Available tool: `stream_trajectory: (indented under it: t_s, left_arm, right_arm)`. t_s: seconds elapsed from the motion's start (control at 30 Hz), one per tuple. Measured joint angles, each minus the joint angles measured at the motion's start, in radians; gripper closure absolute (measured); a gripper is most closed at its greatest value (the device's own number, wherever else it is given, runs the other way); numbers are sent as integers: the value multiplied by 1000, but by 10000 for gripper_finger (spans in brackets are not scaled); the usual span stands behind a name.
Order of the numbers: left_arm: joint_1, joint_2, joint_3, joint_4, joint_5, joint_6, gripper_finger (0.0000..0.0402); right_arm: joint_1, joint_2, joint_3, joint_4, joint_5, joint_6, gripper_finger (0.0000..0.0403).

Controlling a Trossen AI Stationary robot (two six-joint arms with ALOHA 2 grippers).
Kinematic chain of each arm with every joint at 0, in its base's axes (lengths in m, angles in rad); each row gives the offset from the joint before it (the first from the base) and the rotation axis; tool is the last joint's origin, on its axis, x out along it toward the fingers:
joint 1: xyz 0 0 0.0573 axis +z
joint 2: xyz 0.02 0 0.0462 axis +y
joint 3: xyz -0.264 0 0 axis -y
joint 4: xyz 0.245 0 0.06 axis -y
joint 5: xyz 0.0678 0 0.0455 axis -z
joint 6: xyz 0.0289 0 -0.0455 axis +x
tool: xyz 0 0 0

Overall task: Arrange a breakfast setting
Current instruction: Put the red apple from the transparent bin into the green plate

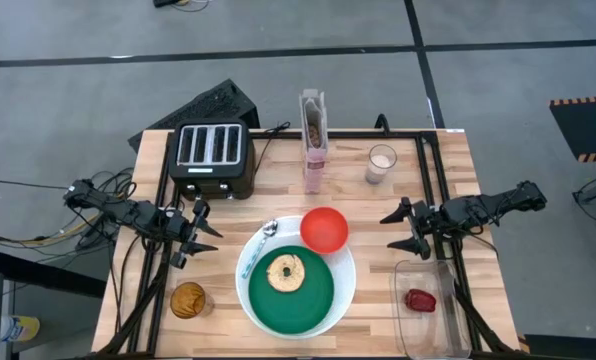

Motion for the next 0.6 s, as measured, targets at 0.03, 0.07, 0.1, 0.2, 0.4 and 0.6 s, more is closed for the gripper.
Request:
stream_trajectory:
  t_s: [0.03,0.07,0.1,0.2,0.4,0.6]
  left_arm:
    - [0,0,0,0,0,0,258]
    - [0,0,0,0,0,0,258]
    - [0,0,0,0,0,0,258]
    - [0,0,0,0,0,0,258]
    - [0,0,0,0,0,0,258]
    - [0,0,0,0,0,0,258]
  right_arm:
    - [0,0,0,3,0,15,3]
    - [0,0,-1,5,0,31,3]
    - [0,0,-1,6,0,45,3]
    - [0,0,-1,5,0,67,3]
    - [0,0,0,4,0,156,3]
    - [2,0,0,10,-2,216,3]
